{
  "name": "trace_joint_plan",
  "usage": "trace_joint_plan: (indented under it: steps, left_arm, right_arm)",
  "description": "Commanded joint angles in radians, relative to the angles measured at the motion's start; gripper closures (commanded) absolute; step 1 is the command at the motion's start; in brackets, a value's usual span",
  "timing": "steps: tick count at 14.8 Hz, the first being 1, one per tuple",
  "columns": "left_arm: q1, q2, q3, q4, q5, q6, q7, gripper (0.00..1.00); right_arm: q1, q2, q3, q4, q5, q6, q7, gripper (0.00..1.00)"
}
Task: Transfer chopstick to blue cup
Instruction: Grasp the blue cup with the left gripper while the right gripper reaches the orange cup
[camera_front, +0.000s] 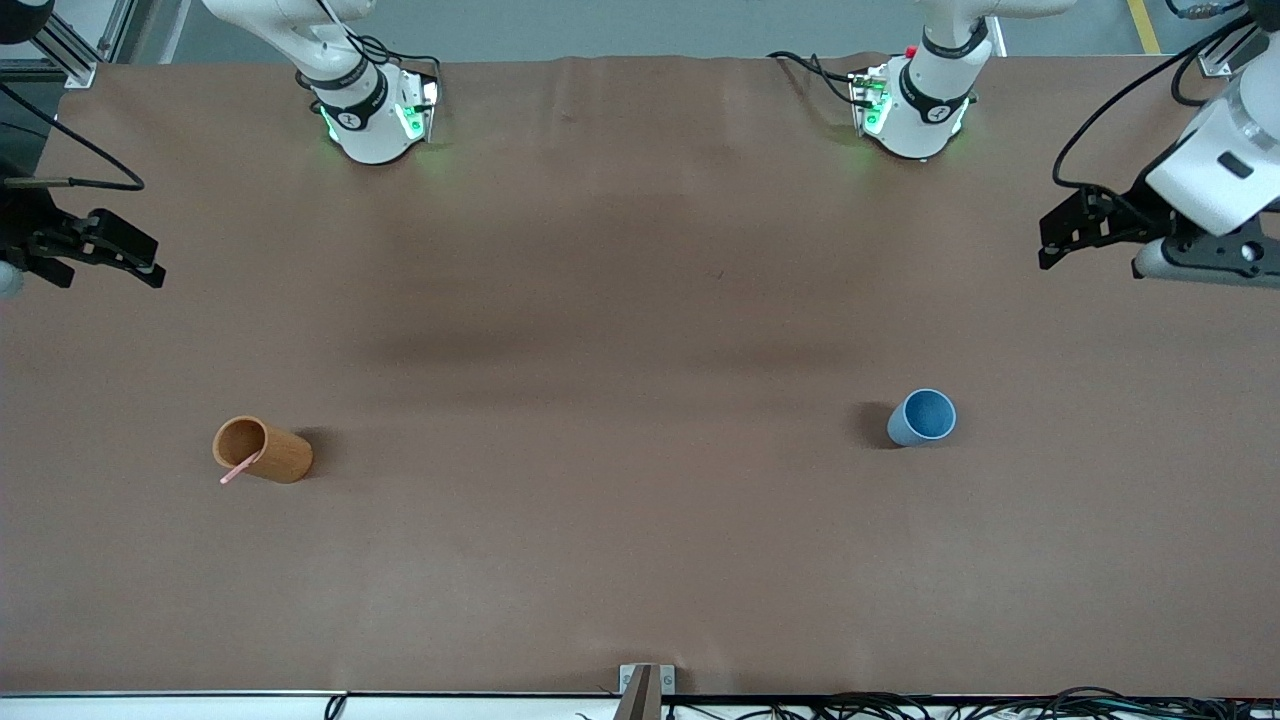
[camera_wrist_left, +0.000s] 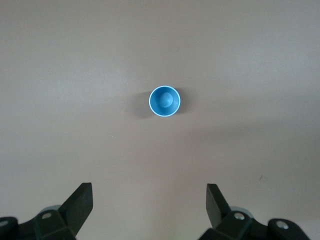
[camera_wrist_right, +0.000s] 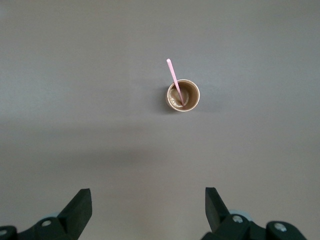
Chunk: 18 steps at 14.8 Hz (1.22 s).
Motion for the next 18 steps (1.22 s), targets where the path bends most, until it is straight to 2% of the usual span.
trace_joint_plan:
  steps: [1, 9, 14, 15, 16, 17, 18]
  left_arm:
    - [0.015, 0.083, 0.008, -0.034, 0.002, 0.093, 0.018, 0.0]
    - [0.021, 0.304, 0.008, -0.3, 0.0, 0.568, -0.002, 0.0]
    - [0.024, 0.397, 0.008, -0.326, -0.004, 0.682, -0.004, 0.0]
    - [0.024, 0.408, 0.008, -0.326, -0.016, 0.693, -0.004, 0.04]
    - [0.024, 0.416, 0.006, -0.33, -0.029, 0.704, -0.004, 0.17]
    - [0.023, 0.428, 0.006, -0.343, -0.041, 0.718, -0.007, 0.39]
    - [0.023, 0.433, 0.006, -0.356, -0.043, 0.738, -0.007, 0.67]
  right_arm:
    - [0.012, 0.003, -0.011, 0.009, 0.0, -0.008, 0.009, 0.0]
    - [0.01, 0.004, -0.011, 0.009, 0.0, -0.005, 0.007, 0.0]
    - [0.013, 0.004, -0.012, 0.009, 0.0, 0.012, 0.009, 0.0]
    - [0.015, 0.01, -0.012, 0.009, 0.0, 0.028, 0.009, 0.0]
    - [0.015, 0.027, -0.012, 0.01, -0.001, 0.05, 0.007, 0.0]
    - [0.014, 0.049, -0.012, 0.013, -0.001, 0.08, 0.006, 0.01]
    - [0.015, 0.076, -0.011, 0.017, -0.006, 0.109, 0.004, 0.01]
